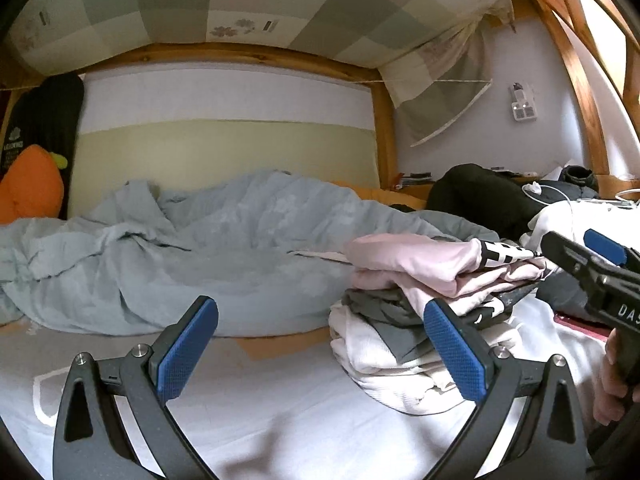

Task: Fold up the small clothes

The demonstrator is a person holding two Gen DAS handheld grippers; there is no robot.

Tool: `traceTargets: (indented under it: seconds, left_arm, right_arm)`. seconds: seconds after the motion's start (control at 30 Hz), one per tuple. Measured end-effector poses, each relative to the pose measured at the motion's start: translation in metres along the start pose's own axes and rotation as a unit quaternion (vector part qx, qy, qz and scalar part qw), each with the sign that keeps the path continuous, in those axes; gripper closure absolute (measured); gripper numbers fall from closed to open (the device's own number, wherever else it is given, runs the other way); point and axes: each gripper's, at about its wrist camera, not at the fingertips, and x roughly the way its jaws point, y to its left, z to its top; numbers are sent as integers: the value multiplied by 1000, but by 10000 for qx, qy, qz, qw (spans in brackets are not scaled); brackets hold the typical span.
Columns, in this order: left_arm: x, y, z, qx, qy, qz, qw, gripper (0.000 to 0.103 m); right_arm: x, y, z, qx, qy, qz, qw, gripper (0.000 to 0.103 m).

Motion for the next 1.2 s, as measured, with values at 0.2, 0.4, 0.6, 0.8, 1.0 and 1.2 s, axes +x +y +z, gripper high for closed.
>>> traceTargets:
  seconds: [0.2, 0.4, 0.6, 0.8, 1.0, 1.2]
  left_arm:
    - [9, 9, 1, -218, 210, 30, 9995, 0]
    - [11, 10, 0, -282, 286, 61, 9992, 0]
    - [14, 8, -2, -257, 379, 40, 9989, 1]
    - [17, 9, -2, -294, 507, 37, 9983, 0]
    - [20, 10, -3, -323, 605, -15, 9976, 0]
    - [19, 7, -4, -248, 562, -24, 9981, 0]
  right_arm:
    - [0, 12, -2, -310, 154, -19, 9994, 0]
    - [14, 12, -5, -328, 569, 116, 9978, 0]
    - [20, 17, -10, -499, 813, 192, 9953, 0]
    - [19, 17, -10, -469, 809, 182, 9954, 0]
    - [16, 18, -10, -489, 800, 150, 9955, 0]
    - [14, 17, -10, -471, 811, 108, 9955, 0]
